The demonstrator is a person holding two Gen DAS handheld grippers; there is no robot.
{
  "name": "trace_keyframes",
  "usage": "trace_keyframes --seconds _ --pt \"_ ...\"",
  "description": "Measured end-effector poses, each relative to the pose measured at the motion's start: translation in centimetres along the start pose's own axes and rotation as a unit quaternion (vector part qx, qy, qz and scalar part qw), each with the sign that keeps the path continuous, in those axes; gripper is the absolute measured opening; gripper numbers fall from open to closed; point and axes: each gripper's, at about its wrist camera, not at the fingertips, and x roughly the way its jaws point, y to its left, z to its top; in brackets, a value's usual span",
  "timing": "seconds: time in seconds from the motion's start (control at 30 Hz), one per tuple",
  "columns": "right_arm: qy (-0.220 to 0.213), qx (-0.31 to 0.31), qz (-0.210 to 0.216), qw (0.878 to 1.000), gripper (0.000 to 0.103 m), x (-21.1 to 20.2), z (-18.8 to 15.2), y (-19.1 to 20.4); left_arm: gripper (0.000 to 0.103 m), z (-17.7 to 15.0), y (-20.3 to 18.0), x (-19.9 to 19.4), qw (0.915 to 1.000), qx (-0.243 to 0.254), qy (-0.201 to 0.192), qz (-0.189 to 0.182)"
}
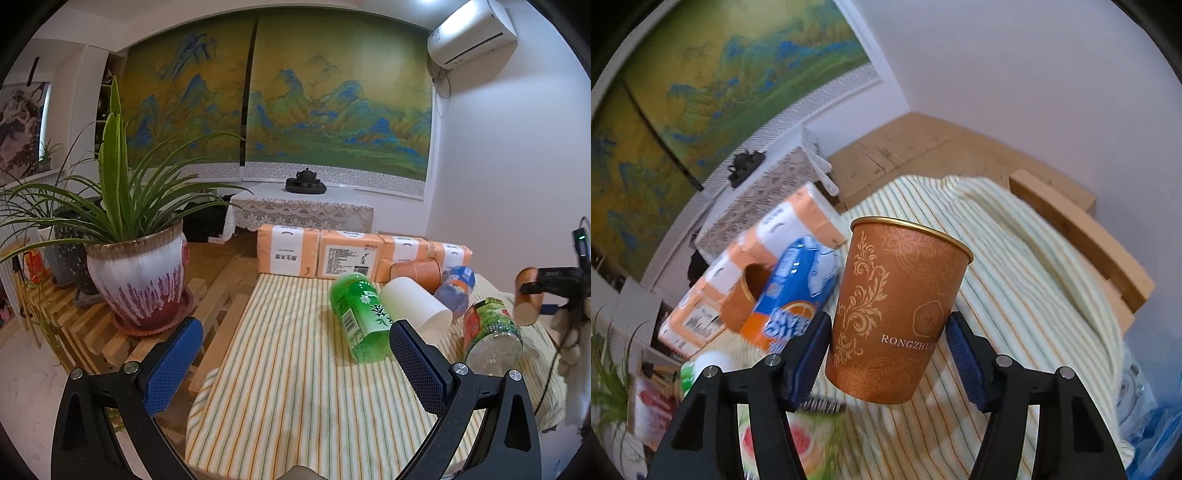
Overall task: Flip cup upside down
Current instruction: 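Lift the orange cup with the right gripper and rotate it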
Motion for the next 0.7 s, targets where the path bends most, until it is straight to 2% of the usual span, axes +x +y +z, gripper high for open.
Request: trace_keyframes --seconds 0.17,0.4,0.57,0.7 --pt "-0.030 -0.063 0.026 0.997 0.060 -5.1 -1.9 1.8 0.102 -0.2 0.3 -0.3 1.0000 -0.004 0.001 0.008" --pt "-0.014 -0.153 0.107 0.982 0.060 -9.7 -7.0 6.6 0.102 -0.8 1.0 -0.9 0.9998 -0.002 0.006 0.017" --pt "0.037 -0.211 0.153 0.965 0.060 -9.4 -10.8 10.7 0.102 -1.1 1.9 -1.5 0.9996 -0.011 0.008 0.024" --pt "0.071 -0.244 0.149 0.956 0.061 -7.1 -13.9 13.3 0.102 -1.4 2.8 -1.9 0.9994 -0.019 0.008 0.028"
